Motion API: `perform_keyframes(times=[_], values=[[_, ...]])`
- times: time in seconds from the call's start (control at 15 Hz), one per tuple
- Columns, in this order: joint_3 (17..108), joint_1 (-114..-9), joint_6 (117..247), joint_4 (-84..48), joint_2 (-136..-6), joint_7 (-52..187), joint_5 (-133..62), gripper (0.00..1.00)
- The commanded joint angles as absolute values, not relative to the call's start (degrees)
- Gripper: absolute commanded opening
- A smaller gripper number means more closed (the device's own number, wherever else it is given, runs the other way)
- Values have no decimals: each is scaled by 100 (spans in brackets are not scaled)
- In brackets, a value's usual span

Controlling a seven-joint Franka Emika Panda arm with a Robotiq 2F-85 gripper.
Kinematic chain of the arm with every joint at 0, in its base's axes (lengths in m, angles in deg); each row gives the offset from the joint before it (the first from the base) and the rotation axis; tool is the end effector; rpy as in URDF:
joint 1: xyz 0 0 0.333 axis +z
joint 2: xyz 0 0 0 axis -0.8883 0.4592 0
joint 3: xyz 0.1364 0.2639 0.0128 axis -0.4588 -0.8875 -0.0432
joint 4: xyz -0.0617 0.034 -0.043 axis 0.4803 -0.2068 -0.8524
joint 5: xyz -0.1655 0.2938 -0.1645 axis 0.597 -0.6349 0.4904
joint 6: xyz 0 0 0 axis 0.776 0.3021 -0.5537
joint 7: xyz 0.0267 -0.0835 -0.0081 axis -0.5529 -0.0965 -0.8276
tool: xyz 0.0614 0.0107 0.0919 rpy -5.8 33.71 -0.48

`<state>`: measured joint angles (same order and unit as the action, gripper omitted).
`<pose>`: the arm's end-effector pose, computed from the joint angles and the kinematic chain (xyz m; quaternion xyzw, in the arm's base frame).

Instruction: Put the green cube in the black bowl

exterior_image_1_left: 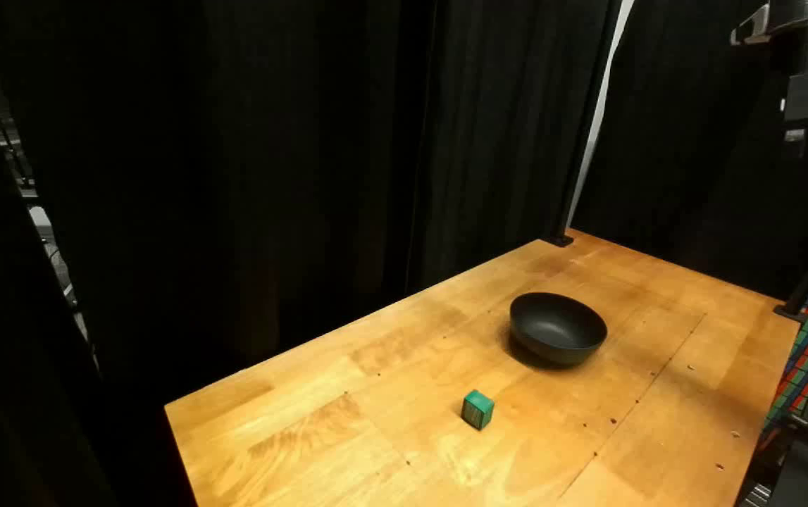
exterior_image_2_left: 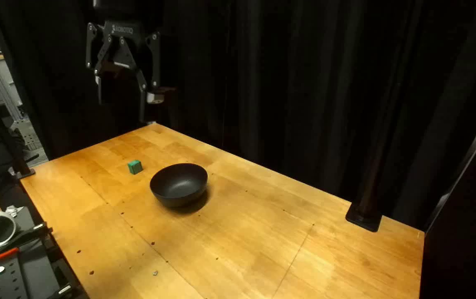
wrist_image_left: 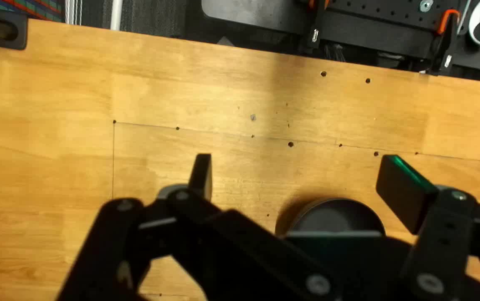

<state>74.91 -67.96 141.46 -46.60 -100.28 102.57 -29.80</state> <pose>0.4083 -0.1851 0.4714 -0.9857 -0.0999 0.1348 0.0169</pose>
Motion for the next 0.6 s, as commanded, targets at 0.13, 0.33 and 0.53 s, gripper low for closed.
perform_keyframes(times=[0.13, 0.33, 0.53], values=[[7391, -6905, 14139, -4601, -10036, 10277, -3002, 100], [7284, -6839, 14288, -4643, -10098, 10112, -2998, 100], [6677, -6524, 14859, -5010, -10036, 9324, -2901, 100]])
